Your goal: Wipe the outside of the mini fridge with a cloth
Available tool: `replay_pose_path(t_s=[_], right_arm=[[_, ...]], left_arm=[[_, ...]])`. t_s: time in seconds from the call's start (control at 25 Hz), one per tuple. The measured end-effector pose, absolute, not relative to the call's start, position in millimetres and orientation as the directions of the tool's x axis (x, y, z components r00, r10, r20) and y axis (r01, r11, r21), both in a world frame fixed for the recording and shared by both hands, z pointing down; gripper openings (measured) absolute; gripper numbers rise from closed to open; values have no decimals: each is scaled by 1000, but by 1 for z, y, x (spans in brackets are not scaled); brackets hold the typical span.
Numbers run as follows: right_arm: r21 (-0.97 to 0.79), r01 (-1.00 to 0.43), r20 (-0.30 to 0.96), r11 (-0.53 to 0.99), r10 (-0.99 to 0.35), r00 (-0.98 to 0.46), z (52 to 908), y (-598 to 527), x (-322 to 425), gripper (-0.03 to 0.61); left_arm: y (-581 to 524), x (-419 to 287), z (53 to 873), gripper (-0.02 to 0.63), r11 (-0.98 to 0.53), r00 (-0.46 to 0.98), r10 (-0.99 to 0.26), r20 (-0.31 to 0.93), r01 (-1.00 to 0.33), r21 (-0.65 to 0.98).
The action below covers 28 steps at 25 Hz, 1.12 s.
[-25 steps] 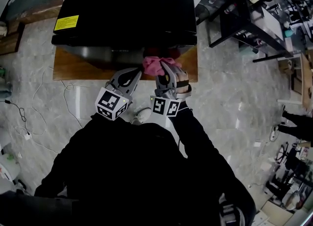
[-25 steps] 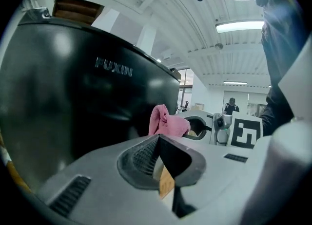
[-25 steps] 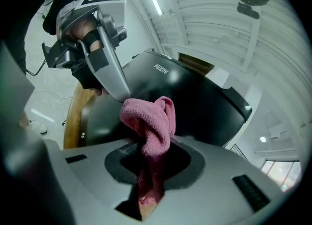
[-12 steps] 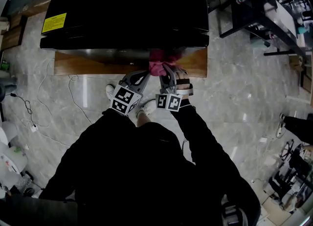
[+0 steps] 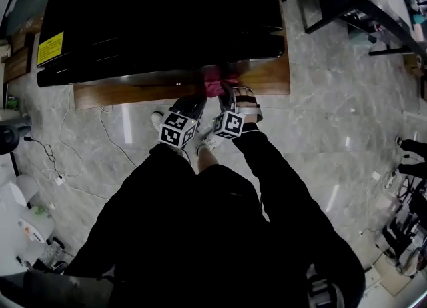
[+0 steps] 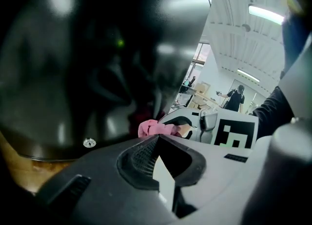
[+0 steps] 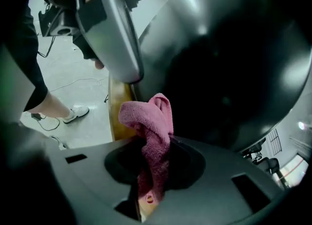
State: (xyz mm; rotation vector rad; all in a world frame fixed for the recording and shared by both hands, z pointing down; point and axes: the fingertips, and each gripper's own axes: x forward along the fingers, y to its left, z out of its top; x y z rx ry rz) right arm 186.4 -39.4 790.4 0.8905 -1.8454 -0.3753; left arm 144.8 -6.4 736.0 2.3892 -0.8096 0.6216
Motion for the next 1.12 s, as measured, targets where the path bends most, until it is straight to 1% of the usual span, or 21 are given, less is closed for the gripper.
replay_pose_path(t_s=[0.12, 0.28, 0.4, 0.52, 0.72, 0.8, 0.92, 1.12], right_arm=[[570, -415, 709, 709, -679, -187, 814, -37, 194, 86], [547, -427, 729, 720, -661, -179, 823, -34, 192, 86], [527, -453, 726, 719, -658, -200, 808, -29, 188, 89], [519, -502, 679, 692, -691, -250, 775, -12, 188, 87], [489, -577, 599, 654, -733, -323, 703, 19, 188, 88], [442, -630, 575, 639, -741, -348, 674, 32, 188, 89], [342, -718, 524, 606, -758, -389, 630, 44, 192, 89], [180, -844, 368, 505, -831, -418, 551, 48, 214, 87]], left_arm=[[-3, 147, 739, 6, -674, 703, -407, 583, -662, 328], [4, 138, 732, 6, -669, 698, -411, 586, -668, 326], [17, 130, 724, 6, -665, 702, -408, 585, -667, 337], [34, 126, 706, 6, -689, 707, -394, 588, -651, 321], [61, 134, 649, 6, -805, 754, -360, 549, -548, 226], [70, 134, 630, 6, -827, 772, -352, 528, -522, 211], [74, 137, 600, 6, -829, 800, -355, 483, -508, 233], [66, 154, 539, 6, -852, 848, -371, 378, -473, 224]])
